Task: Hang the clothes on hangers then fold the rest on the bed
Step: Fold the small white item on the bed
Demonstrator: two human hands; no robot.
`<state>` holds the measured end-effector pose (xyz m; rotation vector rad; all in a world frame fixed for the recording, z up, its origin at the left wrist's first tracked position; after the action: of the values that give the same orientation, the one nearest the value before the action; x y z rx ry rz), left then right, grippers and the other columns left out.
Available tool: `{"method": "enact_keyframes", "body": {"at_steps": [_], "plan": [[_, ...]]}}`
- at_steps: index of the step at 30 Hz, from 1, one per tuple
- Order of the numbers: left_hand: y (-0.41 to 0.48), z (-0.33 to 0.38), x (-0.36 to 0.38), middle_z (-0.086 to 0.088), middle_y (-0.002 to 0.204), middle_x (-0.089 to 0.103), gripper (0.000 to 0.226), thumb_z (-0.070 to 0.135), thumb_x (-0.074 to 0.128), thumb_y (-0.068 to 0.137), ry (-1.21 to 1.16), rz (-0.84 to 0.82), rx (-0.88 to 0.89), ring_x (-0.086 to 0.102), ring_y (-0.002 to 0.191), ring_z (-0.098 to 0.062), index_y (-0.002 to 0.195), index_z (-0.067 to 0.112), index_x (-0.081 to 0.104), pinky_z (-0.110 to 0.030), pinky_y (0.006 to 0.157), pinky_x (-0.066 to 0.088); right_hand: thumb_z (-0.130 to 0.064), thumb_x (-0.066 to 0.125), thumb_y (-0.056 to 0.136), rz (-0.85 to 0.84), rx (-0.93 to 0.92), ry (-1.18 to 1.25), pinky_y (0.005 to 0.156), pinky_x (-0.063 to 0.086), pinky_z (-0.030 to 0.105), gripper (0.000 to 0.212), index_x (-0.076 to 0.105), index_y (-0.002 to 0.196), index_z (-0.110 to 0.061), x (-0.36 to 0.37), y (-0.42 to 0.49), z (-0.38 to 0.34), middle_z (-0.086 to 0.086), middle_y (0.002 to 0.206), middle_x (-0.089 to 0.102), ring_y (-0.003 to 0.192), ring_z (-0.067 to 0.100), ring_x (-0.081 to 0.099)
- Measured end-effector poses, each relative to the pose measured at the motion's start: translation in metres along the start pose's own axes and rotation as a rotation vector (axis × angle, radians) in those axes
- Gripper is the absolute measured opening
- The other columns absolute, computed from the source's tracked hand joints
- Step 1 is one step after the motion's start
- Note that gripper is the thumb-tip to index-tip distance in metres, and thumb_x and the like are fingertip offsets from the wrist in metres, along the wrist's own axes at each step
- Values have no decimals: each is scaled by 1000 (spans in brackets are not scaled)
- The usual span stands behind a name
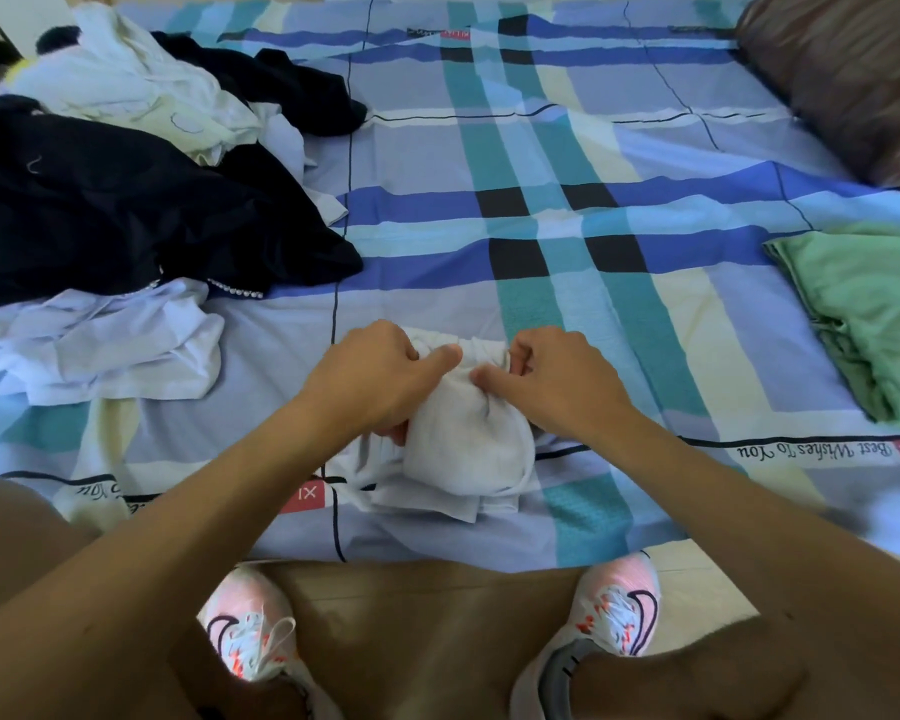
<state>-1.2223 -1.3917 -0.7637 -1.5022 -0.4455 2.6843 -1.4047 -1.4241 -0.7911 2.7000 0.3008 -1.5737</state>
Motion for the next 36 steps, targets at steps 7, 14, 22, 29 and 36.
{"method": "enact_keyframes", "body": {"at_steps": [7, 14, 22, 29, 36], "plan": [[43, -1, 3, -4, 60, 58, 61, 66, 52, 90, 136, 125, 22, 59, 63, -24, 64, 12, 62, -35, 64, 50, -50, 60, 87, 117, -97, -118, 64, 40, 35, 29, 55, 84, -21, -9, -2, -20, -7, 77, 57, 72, 20, 54], [42, -12, 16, -4, 68, 60, 31, 25, 58, 98, -358, 89, 4, 54, 64, -16, 78, 4, 68, -28, 62, 46, -18, 66, 89, -86, 155, 464, 53, 36, 25, 30, 57, 66, -1, -2, 17, 15, 4, 59, 50, 55, 19, 46], [30, -38, 10, -2, 64, 64, 40, 36, 55, 99, -324, 184, -47, 60, 62, -20, 73, 7, 65, -36, 64, 52, -11, 56, 95, -177, 341, 738, 48, 42, 26, 22, 60, 74, -8, 3, -6, 34, 5, 59, 65, 52, 18, 60], [-1, -44, 26, 5, 95, 54, 63, 81, 50, 79, -132, 65, -117, 57, 87, -18, 102, 23, 47, -37, 74, 47, -28, 71, 92, -356, 284, 778, 79, 63, 43, 26, 60, 101, -7, 14, -26, 15, 10, 104, 75, 93, 22, 74], [-15, -22, 38, -4, 110, 58, 56, 40, 75, 87, -703, -44, -196, 61, 92, -18, 124, 25, 35, -29, 68, 49, -10, 79, 83, -356, 330, 1057, 75, 61, 36, 64, 43, 135, -20, 11, -36, 12, 6, 127, 64, 107, 23, 69]]}}
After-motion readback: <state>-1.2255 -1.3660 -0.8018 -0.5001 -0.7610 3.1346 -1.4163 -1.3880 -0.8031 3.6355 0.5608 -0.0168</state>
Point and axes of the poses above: each hand's wrist, its own y-axis towards the middle knuckle, its own x-axis out of the palm, z = x × y, the point moved 6 cm from there along y, towards the middle knuckle
